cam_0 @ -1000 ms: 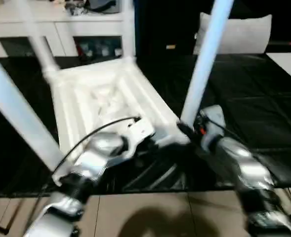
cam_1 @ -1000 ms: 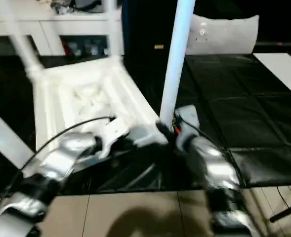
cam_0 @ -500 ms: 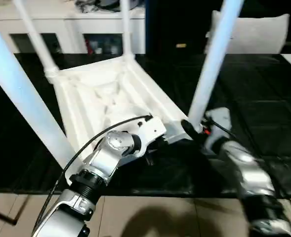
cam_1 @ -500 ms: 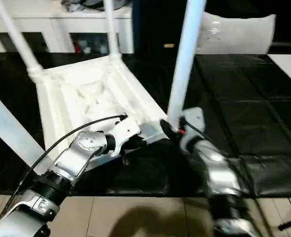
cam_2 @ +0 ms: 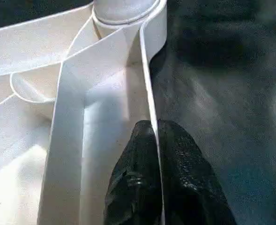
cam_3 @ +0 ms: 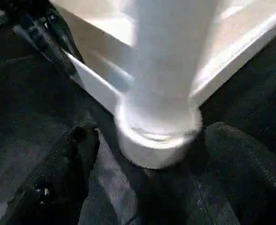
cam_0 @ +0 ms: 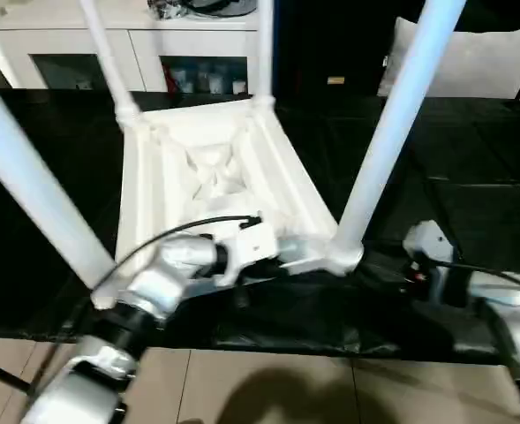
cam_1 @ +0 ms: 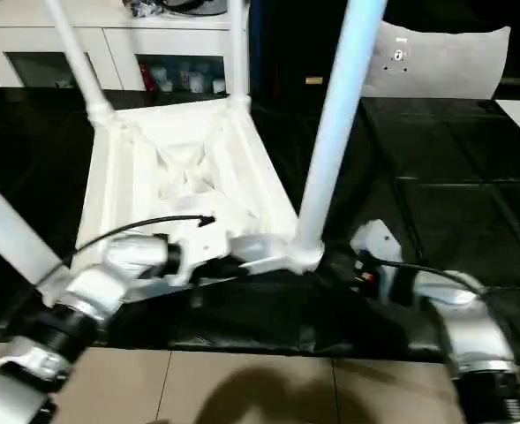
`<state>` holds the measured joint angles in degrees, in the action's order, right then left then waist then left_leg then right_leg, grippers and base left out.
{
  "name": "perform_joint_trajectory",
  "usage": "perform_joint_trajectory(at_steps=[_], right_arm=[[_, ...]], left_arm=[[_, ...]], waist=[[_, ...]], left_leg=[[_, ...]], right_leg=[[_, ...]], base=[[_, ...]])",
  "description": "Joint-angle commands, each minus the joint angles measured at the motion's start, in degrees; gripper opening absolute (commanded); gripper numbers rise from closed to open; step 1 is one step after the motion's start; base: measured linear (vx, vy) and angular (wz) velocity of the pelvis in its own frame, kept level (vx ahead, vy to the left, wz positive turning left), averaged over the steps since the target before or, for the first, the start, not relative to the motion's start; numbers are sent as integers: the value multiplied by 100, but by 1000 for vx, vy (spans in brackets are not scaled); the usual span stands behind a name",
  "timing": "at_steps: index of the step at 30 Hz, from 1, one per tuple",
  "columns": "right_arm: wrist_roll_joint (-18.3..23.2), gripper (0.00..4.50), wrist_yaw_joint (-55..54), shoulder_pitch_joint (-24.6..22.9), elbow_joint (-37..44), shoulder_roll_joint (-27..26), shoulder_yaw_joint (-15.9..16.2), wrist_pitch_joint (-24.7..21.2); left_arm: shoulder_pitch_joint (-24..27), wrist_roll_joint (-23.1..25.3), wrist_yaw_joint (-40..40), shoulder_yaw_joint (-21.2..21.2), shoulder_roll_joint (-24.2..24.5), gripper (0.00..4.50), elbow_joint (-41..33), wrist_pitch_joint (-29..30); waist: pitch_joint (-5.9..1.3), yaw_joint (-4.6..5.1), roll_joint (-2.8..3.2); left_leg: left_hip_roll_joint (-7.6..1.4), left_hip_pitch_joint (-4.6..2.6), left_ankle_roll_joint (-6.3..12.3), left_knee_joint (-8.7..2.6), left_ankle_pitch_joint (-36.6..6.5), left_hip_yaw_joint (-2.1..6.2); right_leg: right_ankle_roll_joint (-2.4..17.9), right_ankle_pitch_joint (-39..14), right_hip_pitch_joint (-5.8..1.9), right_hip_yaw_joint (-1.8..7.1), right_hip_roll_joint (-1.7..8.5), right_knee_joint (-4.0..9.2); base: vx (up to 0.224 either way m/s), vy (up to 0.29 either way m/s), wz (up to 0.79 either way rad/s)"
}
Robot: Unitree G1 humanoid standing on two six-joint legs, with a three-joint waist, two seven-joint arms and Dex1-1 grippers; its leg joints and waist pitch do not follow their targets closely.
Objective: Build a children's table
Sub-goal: Rotate leg to tighten
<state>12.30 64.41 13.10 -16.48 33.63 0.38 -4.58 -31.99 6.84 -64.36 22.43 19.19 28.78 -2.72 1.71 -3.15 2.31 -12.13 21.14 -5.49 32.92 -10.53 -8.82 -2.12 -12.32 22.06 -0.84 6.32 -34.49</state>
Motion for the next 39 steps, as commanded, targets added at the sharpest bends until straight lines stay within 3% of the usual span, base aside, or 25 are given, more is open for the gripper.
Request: perform_joint_trajectory(at_steps=[1, 8, 17, 24, 28, 32, 35, 36, 37, 39], right_arm=[[153, 392, 338, 99, 65, 82, 90, 16], [420, 330, 1307, 141, 179, 200, 464, -218], [407, 241, 1439, 343, 0, -133, 721, -201], [479, 203, 1602, 403, -58, -175, 810, -324], [613, 200, 1704, 198, 185, -132, 830, -515], [626, 199, 1115, 16, 397, -435, 791, -794], [318, 199, -326, 107, 182, -1143, 691, -1233], [269, 199, -607, 146, 110, -1306, 658, -1287], [210, 199, -897, 204, 28, -1462, 621, -1337], [28, 199, -1695, 406, -232, -1859, 530, -1461]], left_arm=[[53, 228, -544, 490, 160, 0, 101, -280], [29, 147, -1324, 728, 504, 0, 90, -833], [29, 24, -1656, 748, 502, 0, 66, -971], [11, 22, -1688, 755, 505, 0, 111, -995], [68, -49, -1655, 666, 498, 0, 87, -823], [165, -183, -1386, 523, 365, 0, -83, -227], [207, -246, -925, 402, 36, 0, -242, 422], [213, -247, -806, 381, -51, 0, -273, 551], [211, -250, -668, 357, -157, 0, -298, 671], [178, -243, -265, 289, -466, 0, -330, 979]], waist=[[-298, 1, -134], [-319, -78, -112], [-315, -144, -98], [-308, -161, -105], [-306, -171, -120], [-299, -172, -117], [-248, -131, -115], [-206, -86, -110], [-179, -24, -74], [-173, 72, -107]], left_leg=[[20, -10, 719, -299, -840, -146], [-2, -20, 833, -261, -579, -153], [-4, -34, 652, -283, -738, -157], [-5, -34, 543, -297, -844, -149], [-6, -31, 553, -295, -803, -151], [-8, -32, 546, -301, -798, -155], [4, -31, 386, -362, -1138, -156], [24, -13, 197, -415, -1429, -145], [38, -37, -34, -456, -1832, -112], [61, -47, -167, -483, -2194, -61]], right_leg=[[1531, -2, -249, 1, -13, 350], [1736, 489, -254, -10, -15, 267], [1710, 236, -240, 0, 0, 269], [1641, 119, -245, 9, 4, 274], [1620, 112, -246, 13, 4, 273], [1603, 103, -238, 20, 5, 273], [1486, -565, -205, 20, -3, 335], [1323, -1271, -188, 22, 21, 391], [1076, -2117, -168, 14, 44, 456], [710, -2948, -166, -2, 48, 542]], base=[[0, 0, 0], [0, 0, 0], [0, 0, 0], [0, 0, 0], [0, 0, 0], [0, 0, 0], [0, 0, 0], [-57, -14, -5], [-61, -13, -9], [-60, -4, -9]])
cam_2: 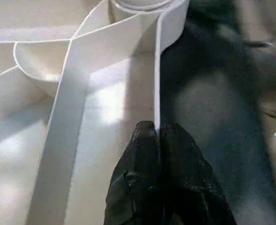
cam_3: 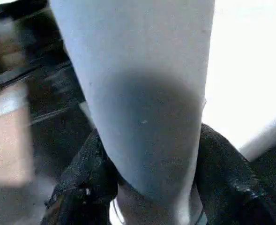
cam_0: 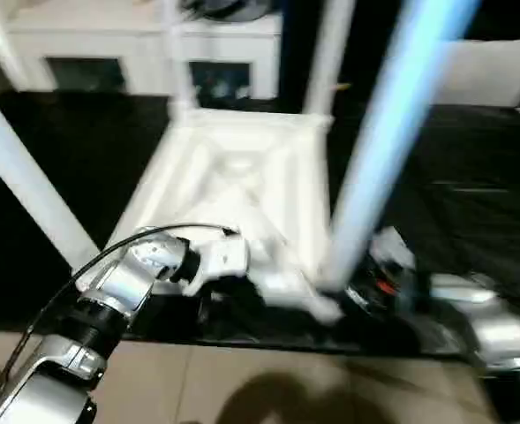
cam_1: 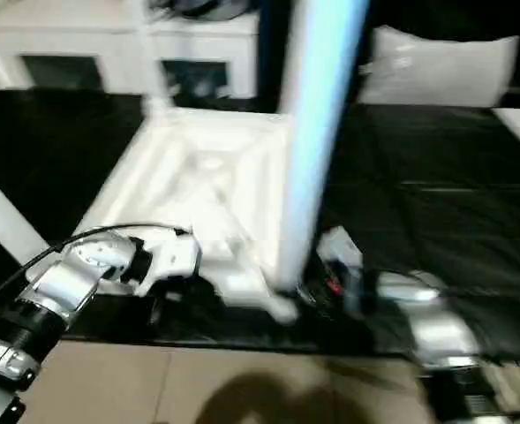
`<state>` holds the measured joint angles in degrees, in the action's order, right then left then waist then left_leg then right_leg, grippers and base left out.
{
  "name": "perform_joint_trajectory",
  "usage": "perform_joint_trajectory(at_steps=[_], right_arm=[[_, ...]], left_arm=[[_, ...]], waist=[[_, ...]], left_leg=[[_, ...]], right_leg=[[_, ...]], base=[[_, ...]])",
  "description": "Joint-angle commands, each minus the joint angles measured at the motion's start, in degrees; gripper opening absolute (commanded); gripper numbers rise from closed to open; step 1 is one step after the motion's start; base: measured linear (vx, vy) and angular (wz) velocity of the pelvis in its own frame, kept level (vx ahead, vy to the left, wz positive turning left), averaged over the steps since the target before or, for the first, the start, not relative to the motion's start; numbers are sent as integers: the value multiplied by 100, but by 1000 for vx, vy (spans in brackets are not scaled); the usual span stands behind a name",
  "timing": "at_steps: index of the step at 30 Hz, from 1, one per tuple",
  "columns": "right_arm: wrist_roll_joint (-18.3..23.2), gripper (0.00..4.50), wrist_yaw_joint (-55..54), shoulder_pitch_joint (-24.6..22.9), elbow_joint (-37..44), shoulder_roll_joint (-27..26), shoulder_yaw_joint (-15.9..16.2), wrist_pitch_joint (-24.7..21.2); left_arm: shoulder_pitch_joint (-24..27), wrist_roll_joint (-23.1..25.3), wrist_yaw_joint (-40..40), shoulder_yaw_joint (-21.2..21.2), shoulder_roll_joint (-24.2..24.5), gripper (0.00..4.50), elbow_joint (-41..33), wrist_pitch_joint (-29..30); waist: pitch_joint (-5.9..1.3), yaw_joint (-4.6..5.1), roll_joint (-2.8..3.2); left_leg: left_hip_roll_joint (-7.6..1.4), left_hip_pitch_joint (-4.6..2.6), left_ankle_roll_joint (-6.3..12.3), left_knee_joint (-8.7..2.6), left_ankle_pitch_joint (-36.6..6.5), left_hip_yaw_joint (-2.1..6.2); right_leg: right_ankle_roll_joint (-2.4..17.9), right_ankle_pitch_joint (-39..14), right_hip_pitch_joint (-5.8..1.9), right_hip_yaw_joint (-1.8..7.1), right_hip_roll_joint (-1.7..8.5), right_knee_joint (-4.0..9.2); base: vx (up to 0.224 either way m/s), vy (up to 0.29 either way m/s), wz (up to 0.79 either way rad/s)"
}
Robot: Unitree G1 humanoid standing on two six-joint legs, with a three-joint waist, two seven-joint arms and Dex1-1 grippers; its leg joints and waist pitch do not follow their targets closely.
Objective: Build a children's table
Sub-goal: Rotate leg to tighten
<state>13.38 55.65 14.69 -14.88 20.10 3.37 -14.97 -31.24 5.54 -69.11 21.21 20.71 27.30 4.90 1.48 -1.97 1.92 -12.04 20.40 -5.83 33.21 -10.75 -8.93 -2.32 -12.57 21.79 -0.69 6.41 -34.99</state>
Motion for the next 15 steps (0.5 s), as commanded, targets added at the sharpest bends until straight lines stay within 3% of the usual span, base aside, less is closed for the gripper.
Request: perform_joint_trajectory(at_steps=[1, 2, 4, 7, 9, 10, 12, 13, 15], right_arm=[[-89, 199, -860, 257, -406, -526, 226, -428], [-210, 199, -1316, 389, -588, -737, 175, -438], [-207, 199, -2018, 631, -930, -1105, -32, -548], [-252, 199, -2790, 921, -1332, -1485, -252, -560], [-303, 199, -2984, 1006, -1413, -1680, -321, -387], [-326, 234, -3074, 1057, -1445, -1828, -349, -242], [-379, 234, -3097, 1031, -1398, -1847, -345, -221], [-353, 258, -3068, 968, -1313, -1811, -410, -231], [-330, 277, -3069, 942, -1286, -1773, -437, -230]], left_arm=[[101, -113, 231, 408, -633, 0, -184, 234], [70, -104, 449, 380, -805, 0, -182, 389], [16, -94, 704, 365, -1053, 0, -159, 551], [-89, 13, 1142, 326, -1364, 0, -43, 661], [-158, 128, 1477, 268, -1543, 0, 45, 683], [-221, 246, 1766, 228, -1678, 0, 136, 669], [-266, 380, 1933, 242, -1664, 0, 233, 582], [-306, 478, 2009, 262, -1582, 0, 329, 469], [-328, 520, 2045, 269, -1537, 0, 377, 419]], waist=[[-141, 49, -70], [-150, 68, -65], [-153, 203, -47], [-168, 298, -37], [-168, 299, -50], [-167, 299, -47], [-188, 275, -59], [-188, 261, -48], [-185, 250, -57]], left_leg=[[53, 39, -171, -526, -2293, -31], [58, 50, -180, -533, -2316, -7], [72, 62, -226, -552, -2505, 33], [81, 47, -184, -553, -2656, 41], [70, 19, -110, -542, -2699, 20], [71, 17, -89, -540, -2719, 12], [61, -15, -44, -524, -2658, -11], [49, 3, -21, -538, -2531, -12], [59, 26, 34, -548, -2501, -25]], right_leg=[[633, -3087, -109, -19, 39, 617], [585, -3143, -125, -37, 44, 626], [571, -3111, -98, -72, 33, 647], [694, -2737, -78, -85, 1, 674], [781, -2576, -53, -67, -5, 683], [819, -2513, -48, -67, -8, 683], [894, -2277, -40, -42, -13, 683], [982, -1939, -63, -32, -19, 650], [969, -1915, -83, -41, -22, 646]], base=[[-57, 20, -13], [-57, 20, -13], [-27, 11, -8], [0, 0, 0], [0, 0, 0], [0, 0, 0], [0, 0, 0], [0, 0, 0], [0, 0, 0]])
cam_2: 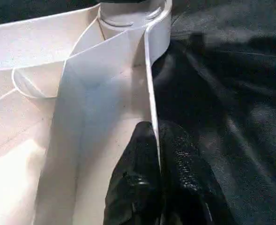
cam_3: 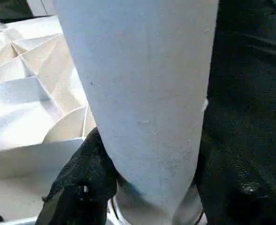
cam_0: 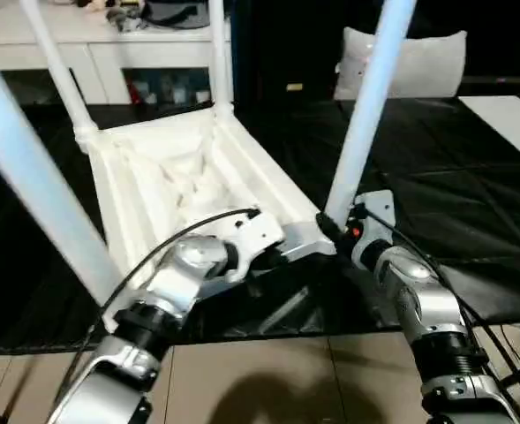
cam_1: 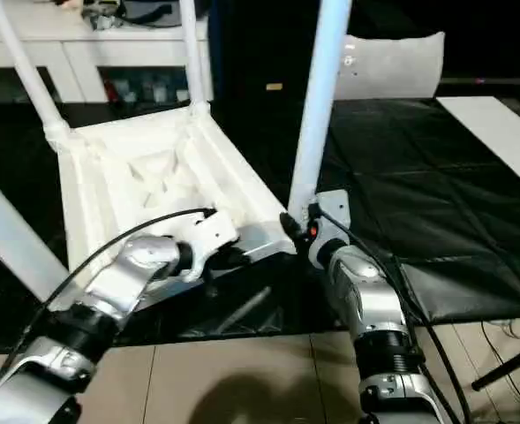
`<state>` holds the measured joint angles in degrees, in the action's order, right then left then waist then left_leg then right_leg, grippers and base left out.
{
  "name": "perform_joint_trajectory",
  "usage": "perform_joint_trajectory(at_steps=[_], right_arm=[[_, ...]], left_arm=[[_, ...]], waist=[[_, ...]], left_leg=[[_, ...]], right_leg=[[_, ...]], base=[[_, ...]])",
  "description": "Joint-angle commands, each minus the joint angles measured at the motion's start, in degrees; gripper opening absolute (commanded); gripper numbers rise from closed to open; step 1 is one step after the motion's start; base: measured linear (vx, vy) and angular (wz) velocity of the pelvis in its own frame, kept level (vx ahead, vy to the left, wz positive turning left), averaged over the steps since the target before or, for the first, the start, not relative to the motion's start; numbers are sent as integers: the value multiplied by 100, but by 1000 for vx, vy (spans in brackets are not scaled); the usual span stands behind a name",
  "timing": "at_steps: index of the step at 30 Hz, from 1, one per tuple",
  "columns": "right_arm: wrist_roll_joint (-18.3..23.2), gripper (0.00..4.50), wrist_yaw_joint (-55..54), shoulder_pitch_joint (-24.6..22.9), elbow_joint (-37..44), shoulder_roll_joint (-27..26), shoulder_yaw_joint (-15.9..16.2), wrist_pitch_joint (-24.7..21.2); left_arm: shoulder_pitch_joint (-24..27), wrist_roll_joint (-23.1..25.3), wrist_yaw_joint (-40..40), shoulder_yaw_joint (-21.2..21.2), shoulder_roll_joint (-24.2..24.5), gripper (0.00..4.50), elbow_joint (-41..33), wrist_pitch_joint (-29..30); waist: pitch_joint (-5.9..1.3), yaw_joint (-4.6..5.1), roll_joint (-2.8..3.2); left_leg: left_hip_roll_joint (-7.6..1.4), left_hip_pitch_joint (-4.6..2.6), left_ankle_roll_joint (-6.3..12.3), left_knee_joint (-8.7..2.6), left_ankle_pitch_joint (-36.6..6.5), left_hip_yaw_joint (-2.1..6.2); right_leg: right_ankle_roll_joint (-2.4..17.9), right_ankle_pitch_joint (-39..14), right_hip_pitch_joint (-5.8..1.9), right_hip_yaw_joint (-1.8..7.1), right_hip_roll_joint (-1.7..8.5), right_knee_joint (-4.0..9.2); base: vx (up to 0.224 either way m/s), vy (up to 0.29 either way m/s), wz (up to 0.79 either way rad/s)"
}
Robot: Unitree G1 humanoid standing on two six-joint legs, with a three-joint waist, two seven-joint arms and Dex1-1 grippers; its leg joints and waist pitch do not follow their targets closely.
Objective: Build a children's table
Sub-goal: Rotate leg to tighten
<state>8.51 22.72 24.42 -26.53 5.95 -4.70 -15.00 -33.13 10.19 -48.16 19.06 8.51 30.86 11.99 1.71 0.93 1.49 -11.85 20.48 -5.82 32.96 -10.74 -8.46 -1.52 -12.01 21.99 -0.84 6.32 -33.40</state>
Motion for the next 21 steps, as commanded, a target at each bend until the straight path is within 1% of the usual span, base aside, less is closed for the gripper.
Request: perform_joint_trajectory(at_steps=[1, 2, 3, 4, 5, 6, 7, 8, 9, 10, 11, 12, 13, 14, 16, 17, 18, 19, 20, 21], right_arm=[[153, 281, 233, -66, -88, -305, 359, -208], [180, 288, 276, -179, 44, -176, 284, -172], [205, 298, 305, -238, 119, -116, 240, -157], [217, 298, 327, -270, 160, -89, 218, -152], [264, 312, 431, -403, 331, 25, 148, -122], [264, 319, 431, -403, 331, 25, 148, -122], [340, 331, 636, -611, 616, 188, 91, -76], [358, 331, 681, -647, 670, 214, 88, -72], [437, 356, 924, -861, 998, 376, 89, -59], [395, 356, 990, -993, 1180, 498, 118, -44], [607, 364, 1294, -1202, 1499, 646, 110, -227], [679, 369, 1466, -1388, 1742, 801, 134, -306], [691, 376, 1506, -1462, 1831, 859, 144, -325], [696, 386, 1526, -1524, 1901, 900, 141, -316], [712, 400, 1622, -1663, 2063, 1003, 154, -298], [761, 408, 1747, -1799, 2241, 1096, 161, -273], [794, 423, 1785, -1875, 2354, 1137, 157, -262], [865, 430, 1781, -1942, 2471, 1142, 111, -285], [997, 437, 1784, -2012, 2632, 1120, 38, -357], [1147, 442, 1806, -2104, 2858, 1107, -20, -443]], left_arm=[[-156, 92, -38, 490, -269, 0, 70, -358], [-192, 156, -45, 485, -147, 0, 182, -535], [-209, 178, -50, 477, -92, 0, 235, -610], [-218, 183, -51, 464, -71, 0, 258, -647], [-252, 189, -68, 409, 2, 0, 341, -774], [-252, 189, -68, 409, 2, 0, 341, -774], [-312, 213, -53, 326, 82, 0, 455, -915], [-322, 216, -51, 320, 97, 0, 477, -960], [-363, 207, -75, 280, 175, 0, 572, -1148], [-372, 186, -105, 253, 223, 0, 606, -1218], [-370, 150, -149, 222, 286, 0, 643, -1407], [-364, 113, -131, 182, 330, 0, 680, -1526], [-361, 100, -101, 164, 344, 0, 698, -1555], [-365, 101, -48, 147, 351, 0, 720, -1580], [-369, 62, 30, 91, 359, 0, 766, -1650], [-347, -13, 4, 29, 370, 0, 748, -1647], [-327, -73, -74, 4, 389, 28, 729, -1647], [-292, -133, -135, -32, 409, 44, 688, -1655], [-241, -217, -156, -107, 413, 55, 634, -1650], [-130, -404, -212, -250, 397, 55, 474, -1559]], waist=[[-213, -46, -12], [-213, -60, -24], [-215, -79, -18], [-216, -91, -22], [-217, -119, -21], [-221, -151, -27], [-218, -169, 1], [-220, -182, -17], [-235, -212, -10], [-247, -239, -21], [-261, -303, -10], [-269, -318, -9], [-279, -324, -14], [-288, -329, -9], [-330, -324, -9], [-344, -309, -41], [-347, -322, -27], [-339, -317, -14], [-333, -319, -15], [-320, -315, 0]], left_leg=[[34, 18, 37, -520, -2460, -70], [28, 22, 39, -519, -2409, -77], [24, 11, 47, -517, -2393, -79], [21, 10, 53, -512, -2357, -87], [16, 6, 67, -510, -2316, -95], [14, 8, 83, -508, -2281, -99], [18, 2, 90, -510, -2284, -105], [16, -12, 99, -500, -2287, -117], [26, -6, 124, -492, -2161, -124], [15, -5, 147, -487, -2029, -131], [4, 10, 223, -474, -1680, -143], [1, 46, 247, -467, -1499, -135], [4, 59, 256, -457, -1369, -134], [3, 65, 268, -450, -1258, -134], [24, 95, 364, -381, -703, -140], [40, 117, 392, -361, -553, -138], [40, 111, 468, -349, -458, -146], [38, 105, 543, -343, -497, -160], [35, 104, 563, -349, -538, -165], [28, 101, 570, -363, -727, -170]], right_leg=[[879, -1982, -97, -23, -5, 489], [871, -1935, -98, -15, -4, 489], [869, -1913, -92, -9, 1, 493], [871, -1850, -95, -2, -1, 490], [885, -1781, -97, 6, -2, 484], [879, -1759, -104, 10, -3, 477], [869, -1775, -99, 10, -4, 490], [865, -1771, -89, 14, -9, 498], [875, -1682, -98, 21, -9, 485], [873, -1548, -118, 29, -9, 486], [928, -1112, -143, 35, -19, 450], [996, -827, -181, 32, -18, 405], [1019, -644, -201, 25, -21, 386], [1052, -496, -202, 17, -24, 367], [1205, 252, -235, 6, -25, 290], [1227, 451, -259, 5, -26, 261], [1258, 616, -245, -2, -34, 254], [1299, 587, -232, 3, -24, 259], [1308, 526, -230, 5, -20, 269], [1316, 261, -235, 10, -9, 290]], base=[[0, 0, 0], [0, 0, 0], [0, 0, 0], [0, 0, 0], [0, 0, 0], [0, 0, 0], [0, 0, 0], [0, 0, 0], [0, 0, 0], [0, 0, 0], [0, 0, 0], [0, 0, 0], [0, 0, 0], [0, 0, 0], [0, 0, 0], [0, 0, 0], [0, 0, 0], [0, 0, 0], [0, 0, 0], [0, 0, 0]])
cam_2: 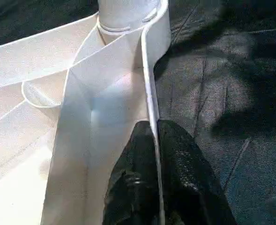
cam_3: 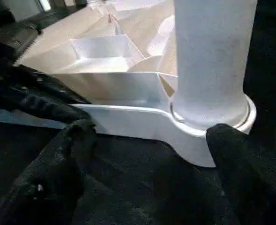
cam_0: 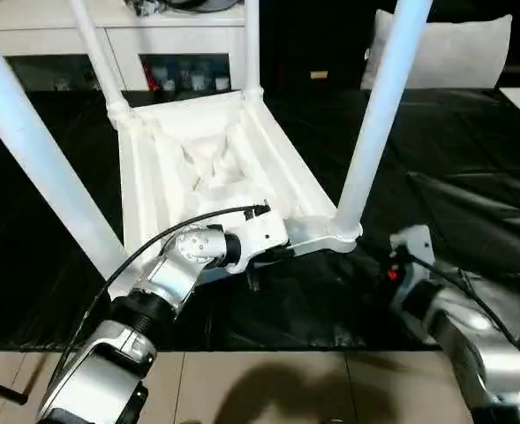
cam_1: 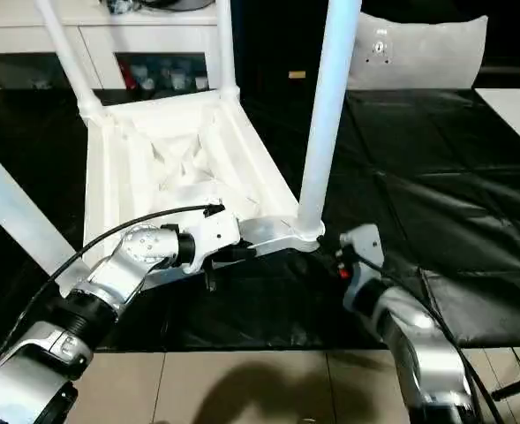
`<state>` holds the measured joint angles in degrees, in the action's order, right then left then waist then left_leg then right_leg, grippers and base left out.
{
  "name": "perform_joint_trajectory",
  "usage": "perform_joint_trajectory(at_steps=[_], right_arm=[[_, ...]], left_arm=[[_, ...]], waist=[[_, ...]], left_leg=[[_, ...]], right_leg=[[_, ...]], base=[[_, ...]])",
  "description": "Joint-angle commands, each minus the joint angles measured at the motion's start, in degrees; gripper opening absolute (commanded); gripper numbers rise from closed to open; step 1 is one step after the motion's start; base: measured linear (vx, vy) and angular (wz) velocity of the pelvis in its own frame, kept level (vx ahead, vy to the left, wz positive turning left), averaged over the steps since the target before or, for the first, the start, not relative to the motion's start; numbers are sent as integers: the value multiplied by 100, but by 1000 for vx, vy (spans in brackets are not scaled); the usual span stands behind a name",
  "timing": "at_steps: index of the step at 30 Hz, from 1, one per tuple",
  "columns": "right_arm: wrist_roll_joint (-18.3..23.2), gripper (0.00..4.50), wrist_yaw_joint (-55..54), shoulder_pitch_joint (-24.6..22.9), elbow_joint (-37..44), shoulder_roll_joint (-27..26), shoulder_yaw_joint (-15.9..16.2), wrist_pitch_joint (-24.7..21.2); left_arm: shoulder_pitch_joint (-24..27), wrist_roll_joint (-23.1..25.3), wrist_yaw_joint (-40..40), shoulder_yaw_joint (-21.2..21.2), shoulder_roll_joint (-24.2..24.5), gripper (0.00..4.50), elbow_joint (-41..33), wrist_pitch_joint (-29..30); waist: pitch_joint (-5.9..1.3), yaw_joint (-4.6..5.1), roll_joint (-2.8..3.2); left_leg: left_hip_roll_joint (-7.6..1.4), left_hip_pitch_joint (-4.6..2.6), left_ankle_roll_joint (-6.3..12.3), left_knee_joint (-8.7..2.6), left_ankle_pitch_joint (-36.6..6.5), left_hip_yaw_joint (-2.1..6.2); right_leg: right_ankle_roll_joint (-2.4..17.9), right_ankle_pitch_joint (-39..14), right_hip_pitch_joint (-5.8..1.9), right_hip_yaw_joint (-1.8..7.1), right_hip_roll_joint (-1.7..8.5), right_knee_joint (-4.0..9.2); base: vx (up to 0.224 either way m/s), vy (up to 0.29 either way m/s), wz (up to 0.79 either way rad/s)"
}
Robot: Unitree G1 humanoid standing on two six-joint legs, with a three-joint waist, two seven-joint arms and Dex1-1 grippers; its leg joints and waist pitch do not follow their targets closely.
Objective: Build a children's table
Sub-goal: Rotate leg to tighten, then rotate table base
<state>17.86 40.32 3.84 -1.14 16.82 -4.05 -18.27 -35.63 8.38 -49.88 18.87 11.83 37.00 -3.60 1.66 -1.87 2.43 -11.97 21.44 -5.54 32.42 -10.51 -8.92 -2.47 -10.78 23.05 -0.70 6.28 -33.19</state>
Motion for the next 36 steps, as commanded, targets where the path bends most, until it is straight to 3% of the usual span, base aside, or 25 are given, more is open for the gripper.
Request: perform_joint_trajectory(at_steps=[1, 4, 8, 12, 19, 22, 26, 29, 30, 36], right_arm=[[244, 447, 57, -71, 377, 21, -93, -135], [361, 450, 146, -243, 721, 89, -55, -260], [599, 450, 314, -535, 1333, 143, 130, -472], [706, 450, 284, -556, 1522, 135, 207, -581], [694, 450, 312, -476, 1547, 46, 480, -640], [684, 450, 282, -346, 1472, -51, 599, -630], [568, 450, 152, -106, 1213, -199, 727, -487], [437, 450, -51, 77, 966, -339, 731, -340], [362, 450, -203, 195, 799, -428, 713, -255], [158, 450, -668, 544, 356, -614, 601, -163]], left_arm=[[153, -277, -55, -271, 59, 63, -189, 30], [361, -530, -30, -454, 33, 101, -485, 130], [1057, -995, 260, -817, -45, 125, -1499, 517], [1467, -1130, 440, -916, -87, 156, -2110, 777], [2287, -1551, 852, -1136, -247, 222, -3516, 1452], [2570, -1638, 933, -1120, -227, 246, -3953, 1605], [3005, -1701, 1002, -1154, -137, 277, -4607, 1826], [3263, -1753, 959, -1153, 23, 311, -4935, 1967], [3406, -1786, 917, -1164, 140, 315, -5094, 2024], [3716, -1984, 653, -1325, 515, 358, -5432, 2182]], waist=[[-322, -37, -91], [-316, -30, -74], [-304, -47, -85], [-287, -48, -84], [-278, -60, -80], [-277, -69, -126], [-284, -69, -104], [-277, -89, -152], [-285, -97, -126], [-281, -124, -118]], left_leg=[[34, -1, 542, -307, -762, -122], [17, -27, 546, -308, -871, -133], [-11, -12, 566, -320, -897, -127], [-20, -17, 432, -349, -1102, -126], [-4, 11, 366, -348, -1053, -122], [2, 14, 341, -346, -1053, -120], [-1, 19, 339, -341, -913, -109], [10, 12, 335, -333, -863, -126], [9, -1, 320, -332, -834, -123], [22, -43, 214, -327, -786, -132]], right_leg=[[1428, 115, -335, -2, -4, 265], [1475, 62, -301, 0, -23, 273], [1468, 65, -310, -1, -20, 264], [1249, -550, -281, 6, -14, 303], [1124, -588, -268, -3, -30, 311], [1044, -622, -268, -4, -36, 313], [1039, -503, -269, -8, -34, 284], [1036, -465, -255, -7, -46, 281], [1051, -469, -242, -10, -44, 269], [1039, -333, -229, 0, -82, 246]], base=[[0, 0, 0], [0, 0, 0], [0, 0, 0], [0, 0, 0], [0, 0, 0], [0, 0, 0], [0, 0, 0], [0, 0, 0], [0, 0, 0], [0, 0, 0]])
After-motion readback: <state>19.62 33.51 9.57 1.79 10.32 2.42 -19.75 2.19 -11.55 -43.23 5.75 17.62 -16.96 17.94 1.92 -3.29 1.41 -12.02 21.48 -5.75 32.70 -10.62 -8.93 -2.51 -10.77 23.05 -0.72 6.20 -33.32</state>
